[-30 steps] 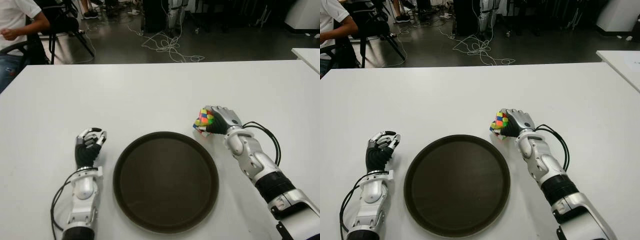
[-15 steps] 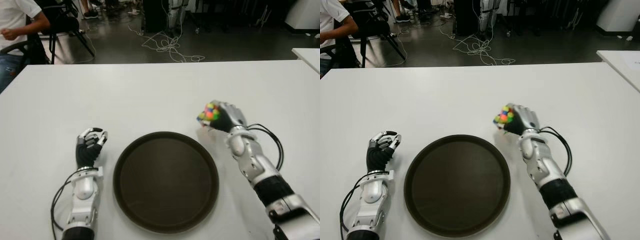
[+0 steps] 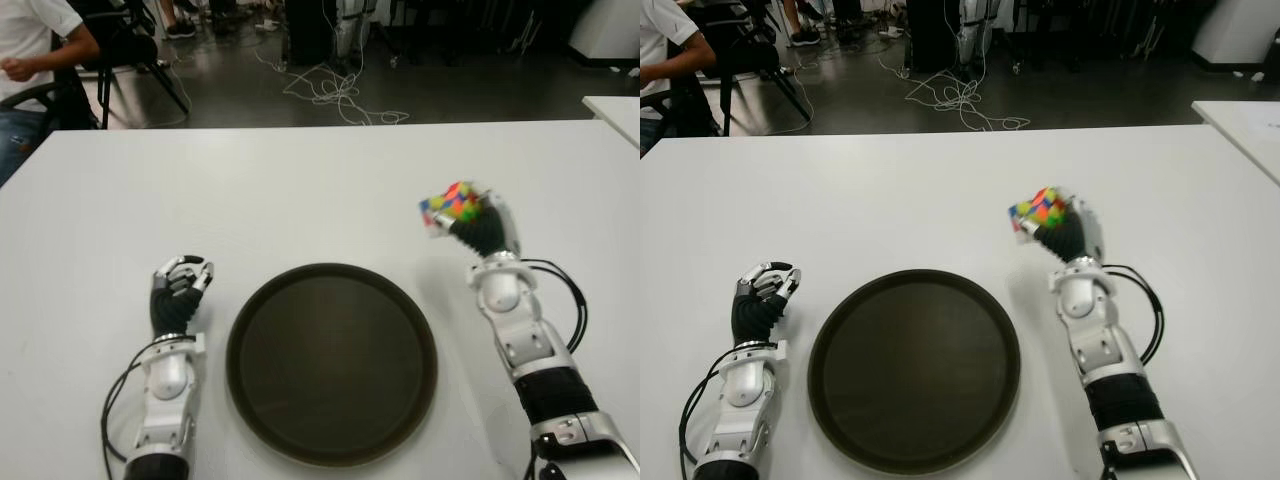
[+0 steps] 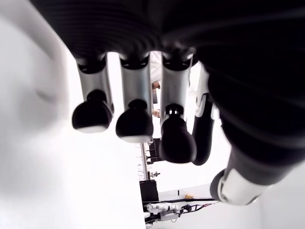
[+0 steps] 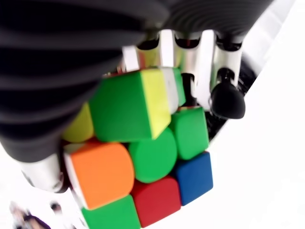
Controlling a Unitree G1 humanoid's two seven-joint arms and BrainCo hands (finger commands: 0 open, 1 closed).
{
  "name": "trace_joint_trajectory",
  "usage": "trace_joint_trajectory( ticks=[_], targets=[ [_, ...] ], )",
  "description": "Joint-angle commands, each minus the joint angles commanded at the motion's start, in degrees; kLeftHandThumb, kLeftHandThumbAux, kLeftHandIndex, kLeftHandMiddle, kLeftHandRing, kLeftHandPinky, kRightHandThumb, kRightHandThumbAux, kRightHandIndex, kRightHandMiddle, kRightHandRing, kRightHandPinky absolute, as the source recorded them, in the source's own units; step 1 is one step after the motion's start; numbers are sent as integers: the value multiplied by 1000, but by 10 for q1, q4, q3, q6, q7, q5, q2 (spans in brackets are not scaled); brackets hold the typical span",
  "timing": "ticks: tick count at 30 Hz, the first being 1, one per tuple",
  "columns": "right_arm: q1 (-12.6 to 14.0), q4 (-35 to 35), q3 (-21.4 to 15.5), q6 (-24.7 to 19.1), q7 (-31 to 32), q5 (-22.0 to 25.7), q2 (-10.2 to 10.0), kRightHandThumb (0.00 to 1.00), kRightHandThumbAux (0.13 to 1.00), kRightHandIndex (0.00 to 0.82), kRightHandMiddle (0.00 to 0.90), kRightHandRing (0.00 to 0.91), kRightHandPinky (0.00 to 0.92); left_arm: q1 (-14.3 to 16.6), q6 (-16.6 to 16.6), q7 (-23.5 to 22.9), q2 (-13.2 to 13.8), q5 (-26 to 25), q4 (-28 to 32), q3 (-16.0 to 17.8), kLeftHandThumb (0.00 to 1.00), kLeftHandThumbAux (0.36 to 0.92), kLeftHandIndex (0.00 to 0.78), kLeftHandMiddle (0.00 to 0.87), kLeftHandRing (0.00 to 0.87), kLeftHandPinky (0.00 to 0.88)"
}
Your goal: Pick up the Rubik's Cube and put it in the plate
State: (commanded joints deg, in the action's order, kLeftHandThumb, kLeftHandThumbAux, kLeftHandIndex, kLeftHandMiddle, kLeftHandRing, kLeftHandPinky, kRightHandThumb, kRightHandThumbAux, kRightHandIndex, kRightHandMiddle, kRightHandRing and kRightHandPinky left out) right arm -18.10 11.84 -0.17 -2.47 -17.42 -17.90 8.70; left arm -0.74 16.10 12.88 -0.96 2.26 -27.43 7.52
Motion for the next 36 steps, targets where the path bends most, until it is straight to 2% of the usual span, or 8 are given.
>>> trace_joint_trajectory(
  ticks=[6,11,16,23,27,33,36],
  targets=[
    [22,-99,-18,-17,28,49,-24,699,723,440,808,811,802,1,-2,3,3,7,-1,-2,704,708,443,814,833,820],
    [31,-127,-27,-16,42,70,-34,700,723,440,803,803,795,1,-4,5,5,13,-2,-5,704,708,443,810,828,813],
    [61,-188,-17,23,61,95,-53,701,722,439,807,808,802,4,-8,7,8,18,-4,-6,705,707,443,810,828,818],
    [73,-211,11,36,83,101,-74,701,722,440,808,812,803,9,-4,7,9,16,-13,-5,704,707,443,811,830,818],
    [87,-209,20,56,94,99,-76,701,722,440,808,812,804,10,2,3,10,12,-19,-3,704,707,443,814,831,815],
    [92,-206,26,81,117,108,-77,699,721,439,816,820,815,12,13,-4,7,2,-23,1,703,707,443,816,834,821],
    [95,-200,40,104,120,93,-77,699,721,439,816,819,813,11,16,-7,6,-2,-23,1,703,707,443,817,836,824]
  ],
)
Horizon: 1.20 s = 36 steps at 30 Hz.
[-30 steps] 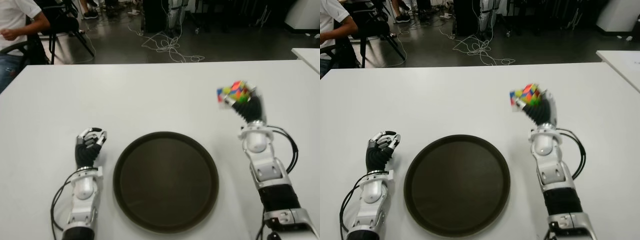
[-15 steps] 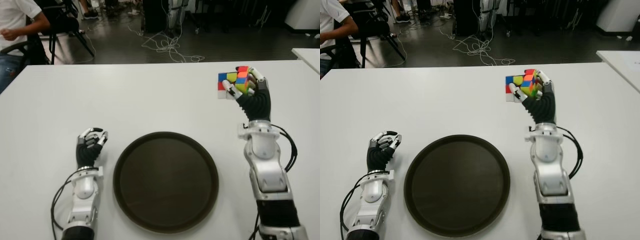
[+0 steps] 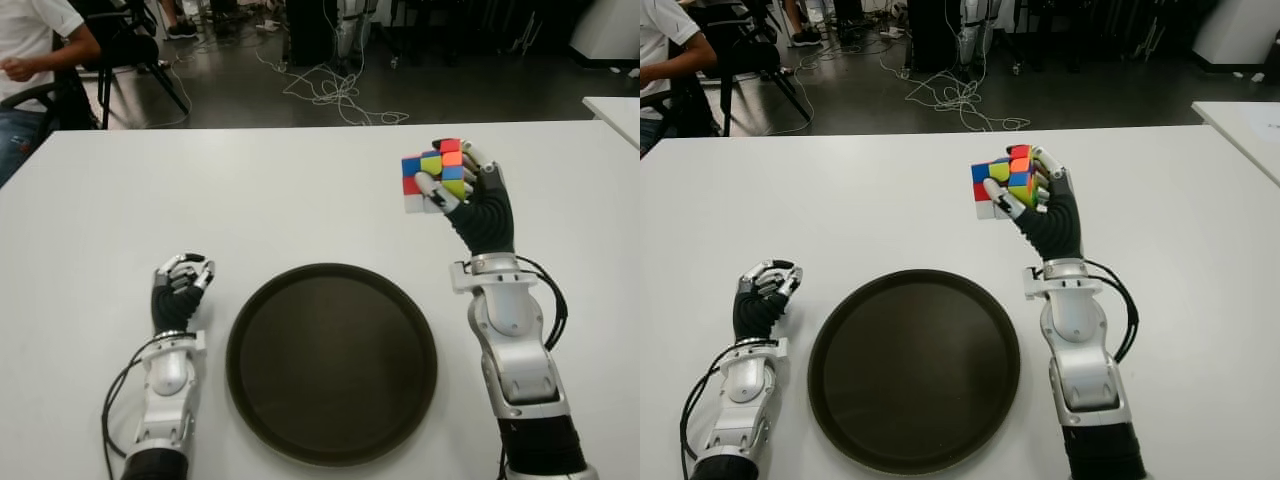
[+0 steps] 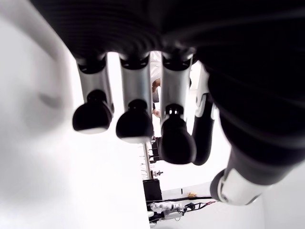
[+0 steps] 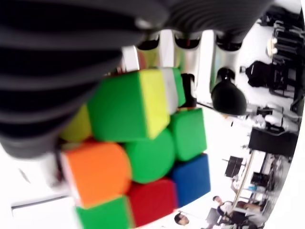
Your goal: Pick up the Rubik's Cube and put it in the plate
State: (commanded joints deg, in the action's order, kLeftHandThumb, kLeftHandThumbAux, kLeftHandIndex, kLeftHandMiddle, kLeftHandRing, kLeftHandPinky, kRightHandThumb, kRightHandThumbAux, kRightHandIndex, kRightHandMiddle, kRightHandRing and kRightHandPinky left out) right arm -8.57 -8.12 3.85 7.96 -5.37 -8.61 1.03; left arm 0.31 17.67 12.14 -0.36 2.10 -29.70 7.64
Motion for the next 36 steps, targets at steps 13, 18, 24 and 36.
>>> trace_joint_trajectory(
  ticks=[13,18,24,36],
  targets=[
    [-4,57,49,105,6,-64,16,698,720,441,819,826,821,2,11,2,0,4,-9,-1,704,707,443,818,837,821],
    [6,54,68,99,32,-73,28,695,721,441,817,828,817,2,13,5,-1,5,-9,-2,704,707,443,817,837,821],
    [12,36,86,60,99,-71,60,691,725,439,810,822,811,2,24,3,-2,4,-13,-1,704,707,443,817,837,822],
    [0,-19,138,-41,197,-137,108,691,730,437,829,841,837,1,39,1,-8,-4,-15,2,704,707,443,820,840,830]
  ],
)
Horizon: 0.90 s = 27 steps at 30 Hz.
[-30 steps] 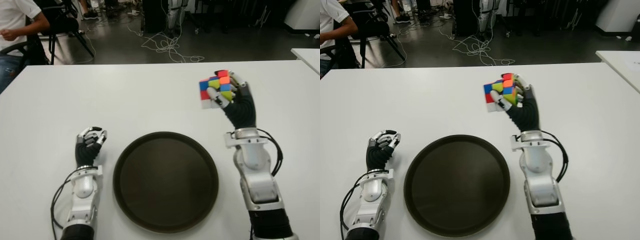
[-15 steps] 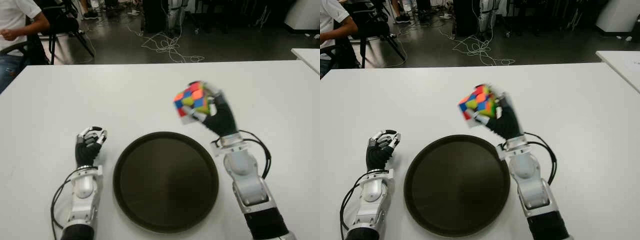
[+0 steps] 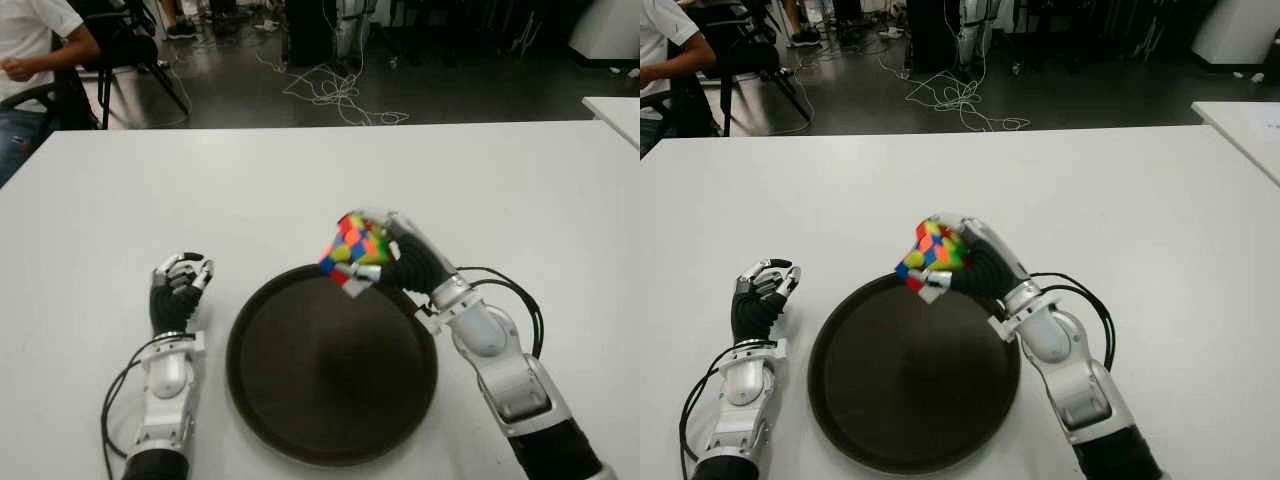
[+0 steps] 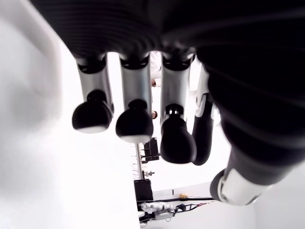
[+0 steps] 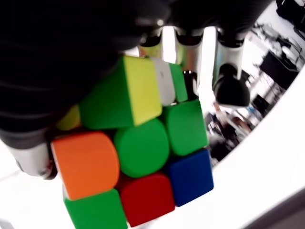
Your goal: Pick up the Rubik's Cube and put it in the plate
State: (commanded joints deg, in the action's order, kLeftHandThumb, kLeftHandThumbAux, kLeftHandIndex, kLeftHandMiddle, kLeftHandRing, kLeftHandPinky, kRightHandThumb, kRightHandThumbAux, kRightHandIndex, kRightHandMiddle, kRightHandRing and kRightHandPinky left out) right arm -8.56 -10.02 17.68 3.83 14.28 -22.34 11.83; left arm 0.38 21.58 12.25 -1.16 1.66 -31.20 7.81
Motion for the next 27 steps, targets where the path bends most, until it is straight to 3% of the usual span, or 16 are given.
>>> trace_joint_trajectory(
  ticks=[15,27],
  targets=[
    [-15,26,42,-51,14,-47,-4,687,733,436,794,794,768,-9,-25,27,-11,10,28,-1,705,707,443,816,842,838],
    [-34,62,74,-26,-3,-98,5,687,736,434,777,775,752,-13,-37,28,-12,12,38,-4,702,708,443,815,835,825]
  ],
)
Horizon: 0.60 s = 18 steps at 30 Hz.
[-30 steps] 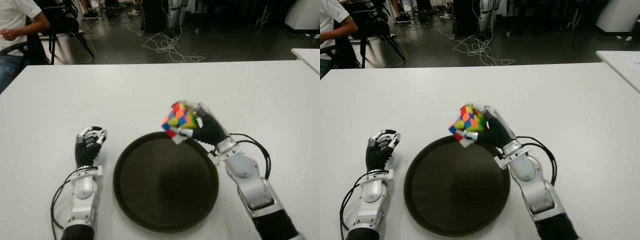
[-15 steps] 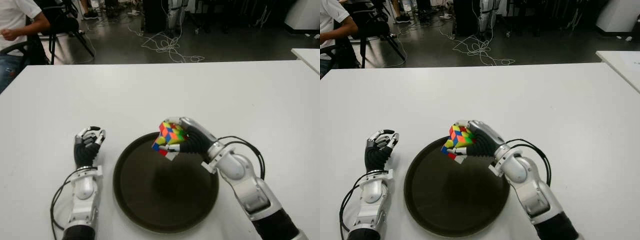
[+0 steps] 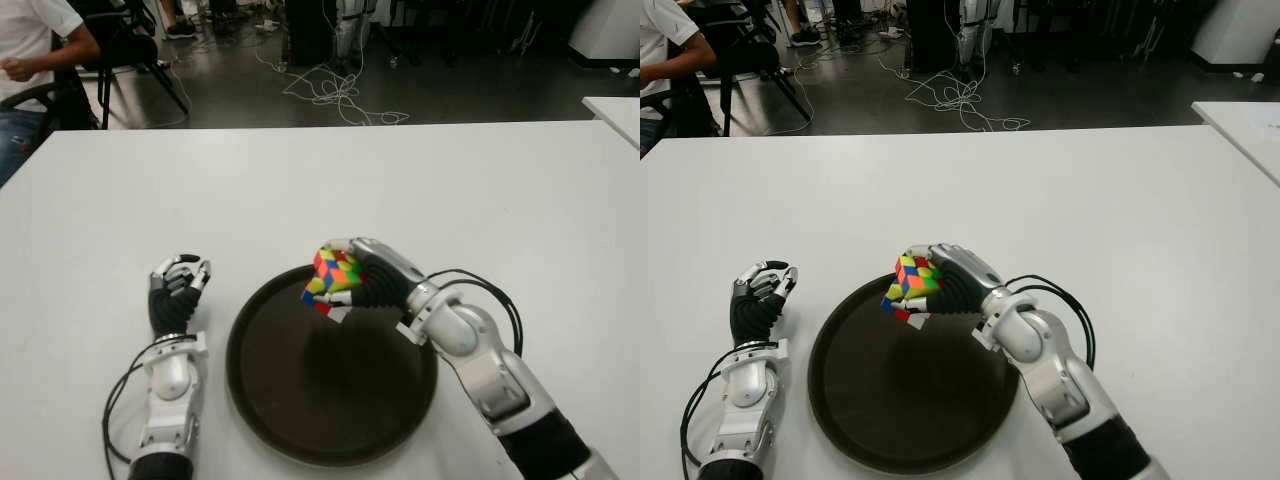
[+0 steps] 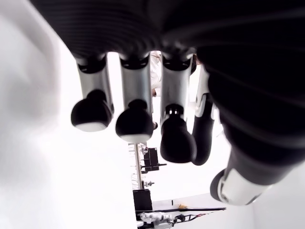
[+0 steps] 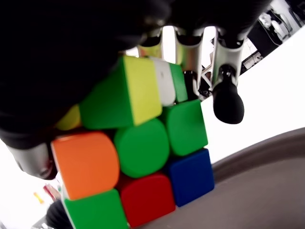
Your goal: Pick up the Rubik's Cube and put it in the plate
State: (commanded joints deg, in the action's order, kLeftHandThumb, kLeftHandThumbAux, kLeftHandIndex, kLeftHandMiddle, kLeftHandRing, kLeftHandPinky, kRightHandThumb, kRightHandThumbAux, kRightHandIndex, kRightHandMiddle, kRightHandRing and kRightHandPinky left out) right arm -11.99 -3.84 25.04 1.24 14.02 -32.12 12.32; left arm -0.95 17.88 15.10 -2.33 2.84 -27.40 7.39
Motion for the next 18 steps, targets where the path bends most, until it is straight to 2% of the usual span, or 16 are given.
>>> trace_joint_trajectory(
  ticks=[8,18],
  targets=[
    [-3,29,16,16,-11,-24,2,689,736,433,775,777,751,-2,-22,0,0,1,11,-1,703,707,443,815,835,825],
    [-15,52,38,18,-7,-57,4,690,736,432,765,773,752,-3,-32,-6,6,5,14,-6,704,707,443,811,825,813]
  ],
)
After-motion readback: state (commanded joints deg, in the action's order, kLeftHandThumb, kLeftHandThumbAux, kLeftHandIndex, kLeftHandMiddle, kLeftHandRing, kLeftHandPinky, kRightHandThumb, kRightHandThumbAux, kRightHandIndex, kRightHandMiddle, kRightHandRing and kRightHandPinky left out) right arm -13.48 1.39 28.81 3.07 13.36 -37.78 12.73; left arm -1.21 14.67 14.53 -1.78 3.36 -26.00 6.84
